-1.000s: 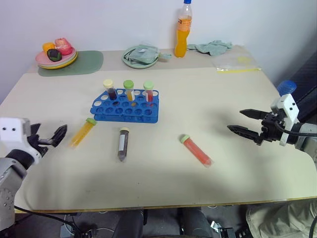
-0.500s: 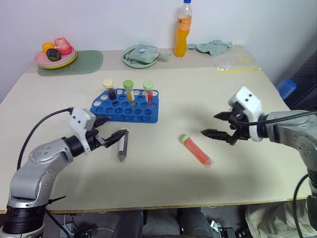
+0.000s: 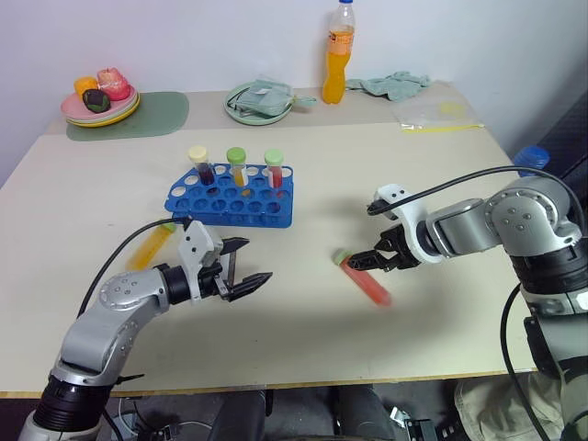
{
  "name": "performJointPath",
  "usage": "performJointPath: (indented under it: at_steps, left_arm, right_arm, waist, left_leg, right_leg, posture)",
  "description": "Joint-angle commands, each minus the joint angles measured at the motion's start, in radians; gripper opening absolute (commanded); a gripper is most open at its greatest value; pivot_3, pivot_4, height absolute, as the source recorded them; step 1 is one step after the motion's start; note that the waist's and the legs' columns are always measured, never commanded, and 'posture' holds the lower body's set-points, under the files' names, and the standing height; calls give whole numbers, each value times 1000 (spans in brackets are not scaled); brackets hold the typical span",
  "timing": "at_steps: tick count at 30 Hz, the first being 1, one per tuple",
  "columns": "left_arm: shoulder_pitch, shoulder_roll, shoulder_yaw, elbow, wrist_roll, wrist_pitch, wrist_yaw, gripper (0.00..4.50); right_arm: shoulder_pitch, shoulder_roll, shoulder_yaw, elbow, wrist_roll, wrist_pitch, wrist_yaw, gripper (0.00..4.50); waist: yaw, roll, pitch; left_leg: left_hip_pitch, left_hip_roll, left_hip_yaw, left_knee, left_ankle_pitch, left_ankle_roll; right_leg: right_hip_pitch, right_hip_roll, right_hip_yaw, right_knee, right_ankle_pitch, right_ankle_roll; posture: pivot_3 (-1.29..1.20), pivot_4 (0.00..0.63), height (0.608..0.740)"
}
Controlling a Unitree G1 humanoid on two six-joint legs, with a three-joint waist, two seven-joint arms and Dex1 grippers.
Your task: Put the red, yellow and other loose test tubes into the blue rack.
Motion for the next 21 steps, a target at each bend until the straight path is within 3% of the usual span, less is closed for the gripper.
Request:
performJointPath:
  at_steps: [1,8,12,17,21]
  left_arm:
    - [18,-11,-5,-69,-14,-7,8,4500]
    - [79,-4,-8,-119,-22,-4,-5,4500]
    - [90,-2,-8,-104,-14,-23,-14,4500]
    - [101,-2,-14,-78,-2,-55,-27,4500]
    - [110,1,-11,-55,10,-81,-41,4500]
  right_arm:
    - [-59,8,41,70,165,6,-145,4462]
    - [-81,12,123,128,342,6,-301,4462]
    - [-75,17,131,150,398,6,-352,3296]
    - [-81,14,140,153,471,-21,-414,795]
    - [-83,-6,110,88,508,-68,-418,688]
  waist:
    - [0,0,0]
    - [-2,0,0]
    - [-2,0,0]
    - [-2,0,0]
    - [-2,1,0]
  left_leg:
    - [0,0,0,0,0,0]
    - [0,0,0,0,0,0]
    - [0,-1,0,1,0,0]
    - [0,-1,0,0,0,1]
    - [0,-1,0,0,0,1]
  right_leg:
    - [0,0,0,0,0,0]
    - [0,0,0,0,0,0]
    - [0,0,0,0,0,0]
    - [0,0,0,0,0,0]
    - [0,0,0,1,0,0]
  posture:
    - [0,150,740]
    - [0,150,740]
    - [0,150,740]
    - [0,150,740]
    - [0,150,740]
